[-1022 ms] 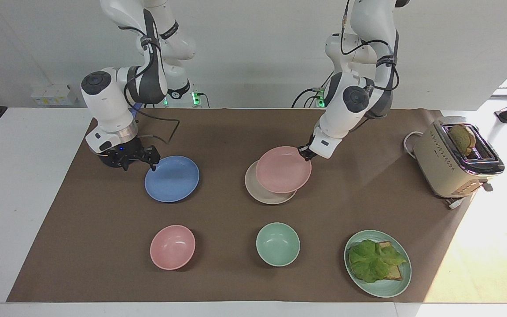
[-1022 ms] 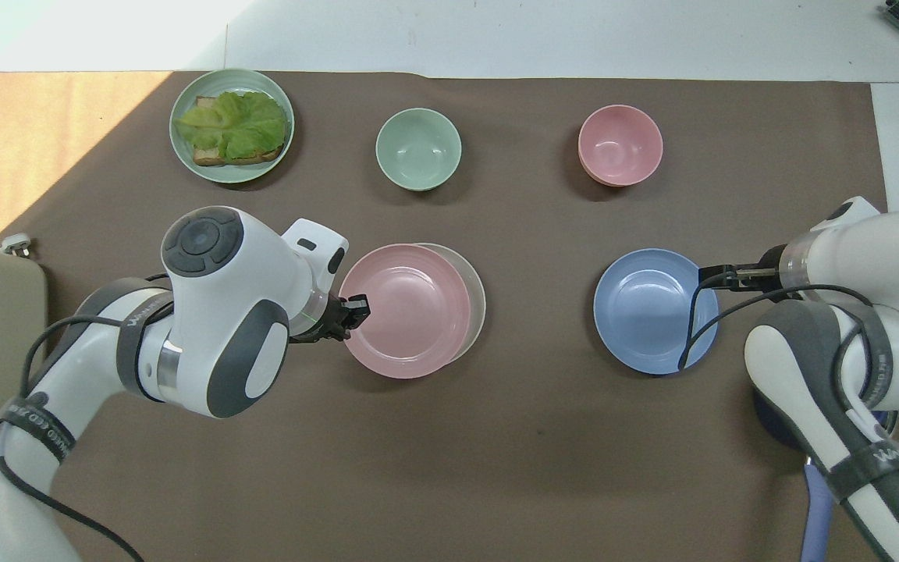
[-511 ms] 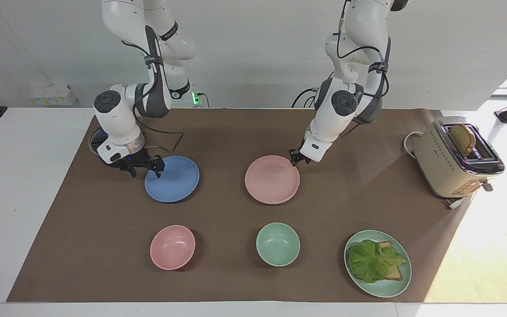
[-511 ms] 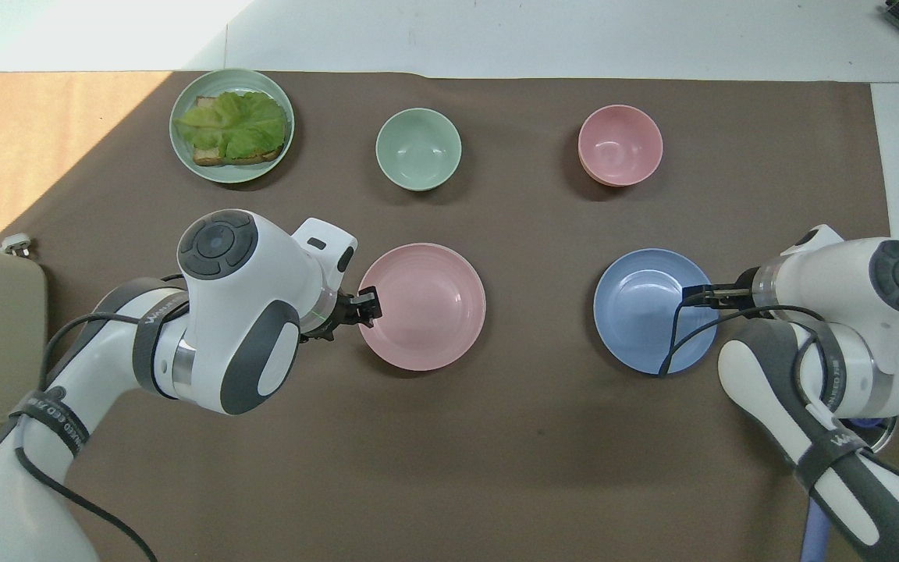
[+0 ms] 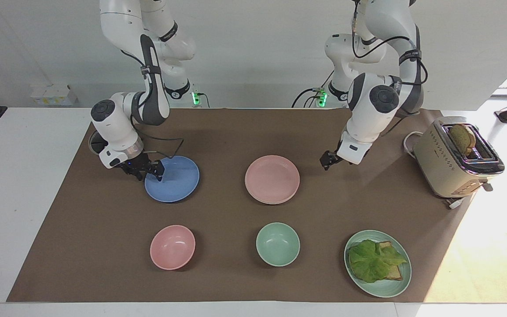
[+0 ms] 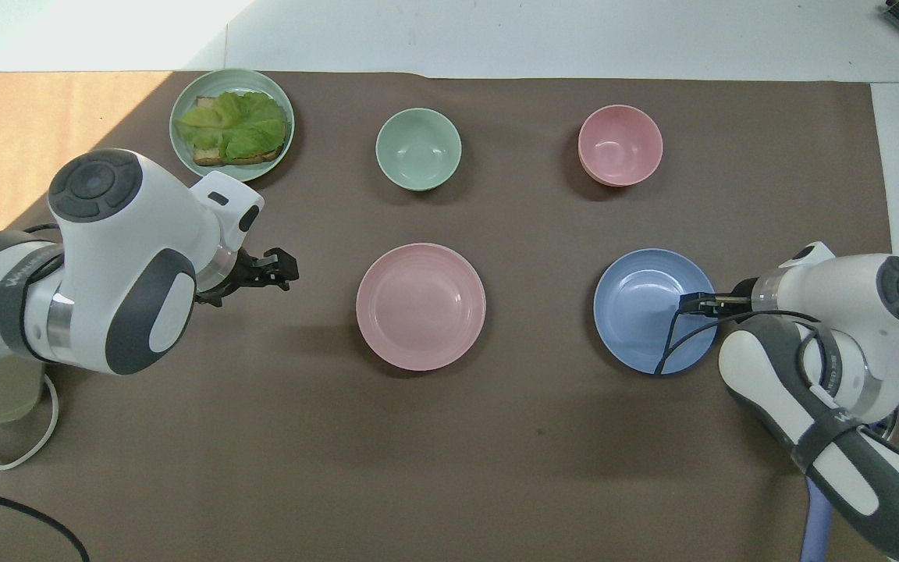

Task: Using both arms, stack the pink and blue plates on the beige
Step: 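Release the pink plate and withdraw the left gripper toward rest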

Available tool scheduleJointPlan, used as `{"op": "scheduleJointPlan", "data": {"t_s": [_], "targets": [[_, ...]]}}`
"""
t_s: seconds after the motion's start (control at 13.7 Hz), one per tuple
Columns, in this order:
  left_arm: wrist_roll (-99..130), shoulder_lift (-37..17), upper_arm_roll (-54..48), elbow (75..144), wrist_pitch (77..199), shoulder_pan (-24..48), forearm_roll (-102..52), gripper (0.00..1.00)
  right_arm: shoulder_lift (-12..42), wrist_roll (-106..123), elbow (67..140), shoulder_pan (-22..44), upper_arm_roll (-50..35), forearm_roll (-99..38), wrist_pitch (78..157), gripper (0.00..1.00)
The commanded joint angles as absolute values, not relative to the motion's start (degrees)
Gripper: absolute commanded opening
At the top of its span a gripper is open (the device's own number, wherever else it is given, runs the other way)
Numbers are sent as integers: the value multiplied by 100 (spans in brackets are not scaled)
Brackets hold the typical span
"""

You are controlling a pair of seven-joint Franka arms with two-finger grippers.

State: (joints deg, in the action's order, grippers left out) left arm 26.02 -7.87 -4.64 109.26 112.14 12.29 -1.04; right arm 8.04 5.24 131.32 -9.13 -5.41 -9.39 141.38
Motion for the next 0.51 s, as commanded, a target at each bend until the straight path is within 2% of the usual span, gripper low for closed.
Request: {"op": "scheduleJointPlan", "data": {"t_s": [0.0, 0.07, 0.15, 0.29, 0.44], "targets": [[1963, -468, -501, 10863, 10952, 793, 114, 100, 809, 756, 13149, -1010, -580, -1178, 14221, 40], [1699, -309, -501, 10759, 10803, 565, 114, 100, 809, 756, 13140, -1037, -589, -1221, 14212, 18], [1487, -247, -501, 10514, 10471, 371, 114, 100, 809, 756, 13114, -1037, -589, -1431, 14195, 2], [917, -246, -492, 9943, 9759, 142, 105, 100, 756, 756, 12974, -1020, -589, -1678, 13967, 0], [800, -80, -483, 9651, 9379, 18, 105, 100, 573, 747, 12736, -985, -589, -1679, 13450, 0]]}}
